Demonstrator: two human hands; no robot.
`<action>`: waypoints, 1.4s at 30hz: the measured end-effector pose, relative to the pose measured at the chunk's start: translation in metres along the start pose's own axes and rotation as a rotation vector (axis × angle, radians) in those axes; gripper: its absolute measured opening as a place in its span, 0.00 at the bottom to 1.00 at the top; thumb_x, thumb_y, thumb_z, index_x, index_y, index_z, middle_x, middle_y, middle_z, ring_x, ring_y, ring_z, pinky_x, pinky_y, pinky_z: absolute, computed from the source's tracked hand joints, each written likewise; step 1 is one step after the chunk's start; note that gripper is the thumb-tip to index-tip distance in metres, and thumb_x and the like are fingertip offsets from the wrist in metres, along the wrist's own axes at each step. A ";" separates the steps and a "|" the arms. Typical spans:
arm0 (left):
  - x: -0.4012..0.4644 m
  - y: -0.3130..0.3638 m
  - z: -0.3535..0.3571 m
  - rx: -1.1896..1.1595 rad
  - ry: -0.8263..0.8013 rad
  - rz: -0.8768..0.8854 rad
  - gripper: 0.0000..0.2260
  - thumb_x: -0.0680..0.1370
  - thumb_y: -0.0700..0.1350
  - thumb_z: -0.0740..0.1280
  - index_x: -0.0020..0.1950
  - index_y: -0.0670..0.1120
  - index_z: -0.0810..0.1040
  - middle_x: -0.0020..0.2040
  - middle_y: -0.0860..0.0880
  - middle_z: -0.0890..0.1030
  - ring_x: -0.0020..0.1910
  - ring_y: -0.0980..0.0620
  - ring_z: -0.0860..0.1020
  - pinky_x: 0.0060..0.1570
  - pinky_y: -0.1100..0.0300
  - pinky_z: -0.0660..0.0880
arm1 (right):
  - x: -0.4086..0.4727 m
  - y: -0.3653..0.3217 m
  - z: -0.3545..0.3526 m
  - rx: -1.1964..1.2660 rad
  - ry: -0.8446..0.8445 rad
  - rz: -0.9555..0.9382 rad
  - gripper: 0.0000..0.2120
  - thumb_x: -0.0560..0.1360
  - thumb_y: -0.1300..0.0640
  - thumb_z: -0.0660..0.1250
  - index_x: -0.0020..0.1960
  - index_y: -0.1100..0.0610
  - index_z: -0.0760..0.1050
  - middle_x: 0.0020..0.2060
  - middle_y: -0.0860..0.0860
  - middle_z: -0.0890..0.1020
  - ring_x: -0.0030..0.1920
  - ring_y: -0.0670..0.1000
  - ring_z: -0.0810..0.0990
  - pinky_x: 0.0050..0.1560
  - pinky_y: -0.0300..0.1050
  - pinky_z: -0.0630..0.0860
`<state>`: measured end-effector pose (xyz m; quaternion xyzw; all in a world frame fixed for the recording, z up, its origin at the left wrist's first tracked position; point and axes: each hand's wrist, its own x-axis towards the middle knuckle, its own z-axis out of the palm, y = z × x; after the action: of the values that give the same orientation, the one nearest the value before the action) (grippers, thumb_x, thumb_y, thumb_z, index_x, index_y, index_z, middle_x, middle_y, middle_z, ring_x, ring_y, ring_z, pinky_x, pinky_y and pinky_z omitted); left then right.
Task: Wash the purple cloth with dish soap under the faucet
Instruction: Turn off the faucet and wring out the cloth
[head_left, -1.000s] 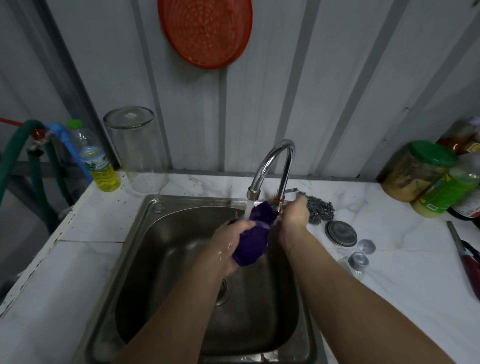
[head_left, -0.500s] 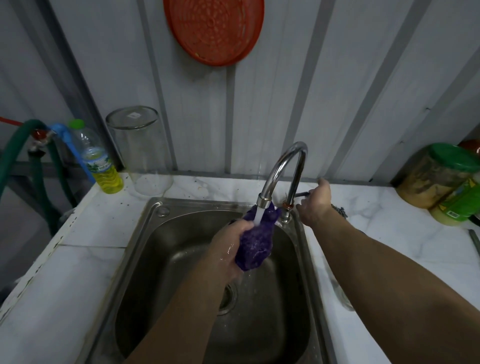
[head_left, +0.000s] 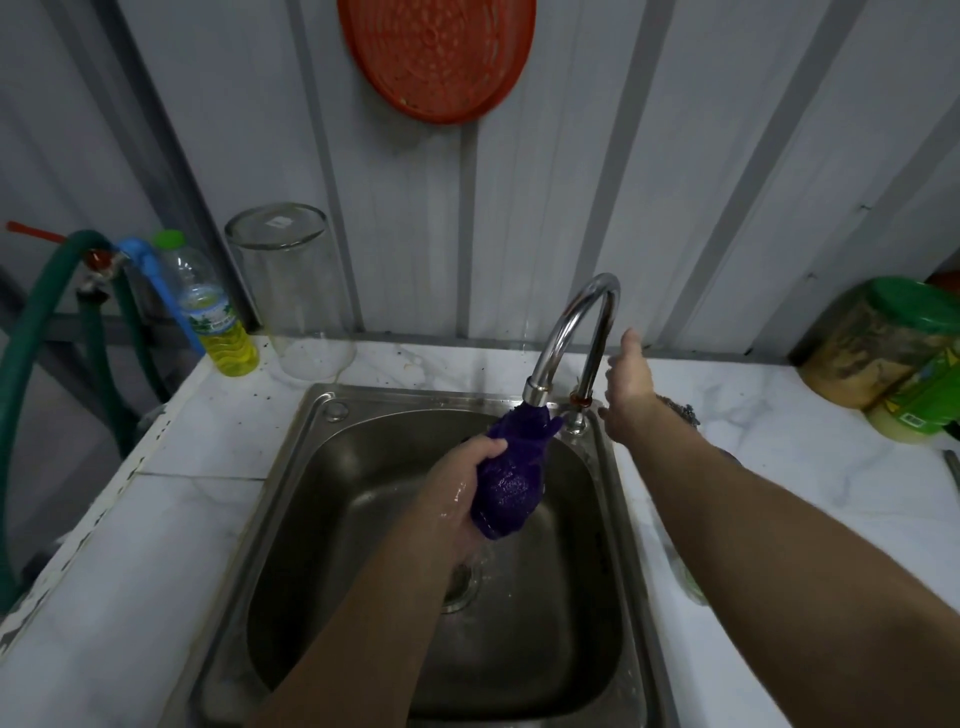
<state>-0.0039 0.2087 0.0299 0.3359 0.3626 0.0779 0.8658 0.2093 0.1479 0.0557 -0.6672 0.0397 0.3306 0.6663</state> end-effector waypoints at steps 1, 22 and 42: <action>-0.002 0.000 0.001 -0.013 -0.018 0.003 0.18 0.76 0.44 0.69 0.66 0.43 0.78 0.51 0.39 0.88 0.45 0.39 0.87 0.36 0.52 0.82 | -0.009 0.006 0.002 0.042 0.087 -0.048 0.27 0.80 0.35 0.53 0.62 0.56 0.71 0.55 0.56 0.79 0.50 0.54 0.79 0.45 0.49 0.75; -0.049 -0.002 0.004 0.867 -0.040 -0.061 0.25 0.60 0.53 0.81 0.55 0.46 0.84 0.48 0.43 0.88 0.47 0.45 0.86 0.53 0.51 0.82 | -0.107 0.079 0.017 -0.112 -0.401 -0.235 0.03 0.77 0.60 0.71 0.45 0.56 0.77 0.30 0.53 0.80 0.30 0.52 0.81 0.40 0.50 0.81; -0.027 -0.026 -0.006 1.351 0.286 0.400 0.12 0.65 0.56 0.71 0.40 0.49 0.79 0.39 0.46 0.86 0.40 0.44 0.85 0.41 0.54 0.80 | -0.090 0.084 0.038 -0.179 -0.225 0.049 0.17 0.72 0.47 0.74 0.51 0.59 0.79 0.44 0.58 0.83 0.41 0.56 0.82 0.45 0.50 0.80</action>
<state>-0.0302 0.1821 0.0254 0.8447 0.3730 0.0369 0.3820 0.0828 0.1380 0.0315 -0.6815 -0.0484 0.4217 0.5961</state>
